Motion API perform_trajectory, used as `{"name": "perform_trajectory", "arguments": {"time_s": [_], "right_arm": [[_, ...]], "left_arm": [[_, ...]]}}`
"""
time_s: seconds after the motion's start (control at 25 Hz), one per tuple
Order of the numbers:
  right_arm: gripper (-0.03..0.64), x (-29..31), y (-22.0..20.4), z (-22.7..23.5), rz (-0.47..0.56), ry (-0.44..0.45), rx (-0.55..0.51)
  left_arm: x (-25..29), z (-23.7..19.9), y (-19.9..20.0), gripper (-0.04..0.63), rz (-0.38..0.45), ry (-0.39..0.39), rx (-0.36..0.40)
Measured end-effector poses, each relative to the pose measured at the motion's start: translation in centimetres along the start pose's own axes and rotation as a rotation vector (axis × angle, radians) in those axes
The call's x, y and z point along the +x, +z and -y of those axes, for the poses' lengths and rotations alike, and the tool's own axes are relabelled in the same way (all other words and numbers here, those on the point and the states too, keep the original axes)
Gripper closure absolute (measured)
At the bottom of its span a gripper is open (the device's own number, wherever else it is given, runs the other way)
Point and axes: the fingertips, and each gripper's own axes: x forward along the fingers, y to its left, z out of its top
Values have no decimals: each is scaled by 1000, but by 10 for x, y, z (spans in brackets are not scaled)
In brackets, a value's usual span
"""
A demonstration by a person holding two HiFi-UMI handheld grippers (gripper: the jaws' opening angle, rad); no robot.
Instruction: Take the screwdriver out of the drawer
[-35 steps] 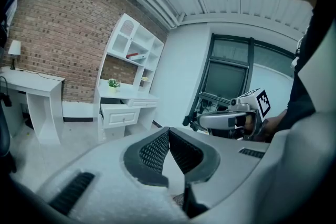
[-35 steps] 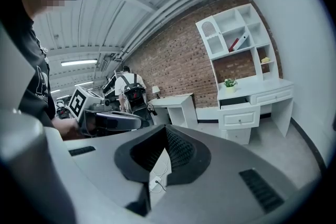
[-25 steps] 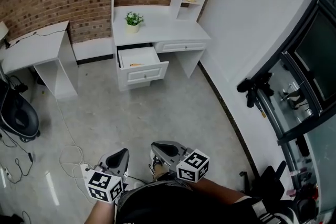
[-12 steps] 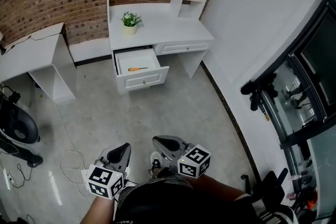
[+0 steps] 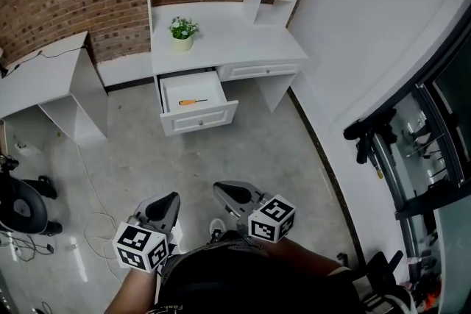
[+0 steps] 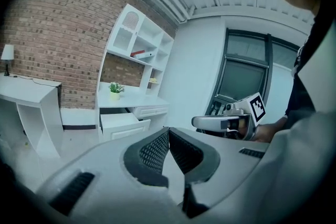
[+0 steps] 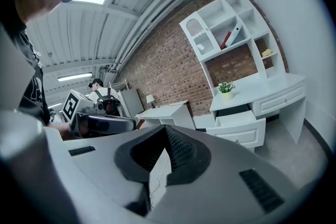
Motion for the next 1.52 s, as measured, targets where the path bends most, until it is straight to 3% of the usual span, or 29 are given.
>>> {"name": "perform_trajectory", "arguments": {"time_s": [0.72,1.12,1.52], "right_arm": [[615,9,36,107,0,55,20],[615,6,35,134,-5,40,62],[615,15,33,152,-15,18,68]], "left_arm": [[104,-6,39,577,-2,52,0],[126,-11,40,577,-28,64,-7],[151,-24,41,575,-54,26,-1]]}}
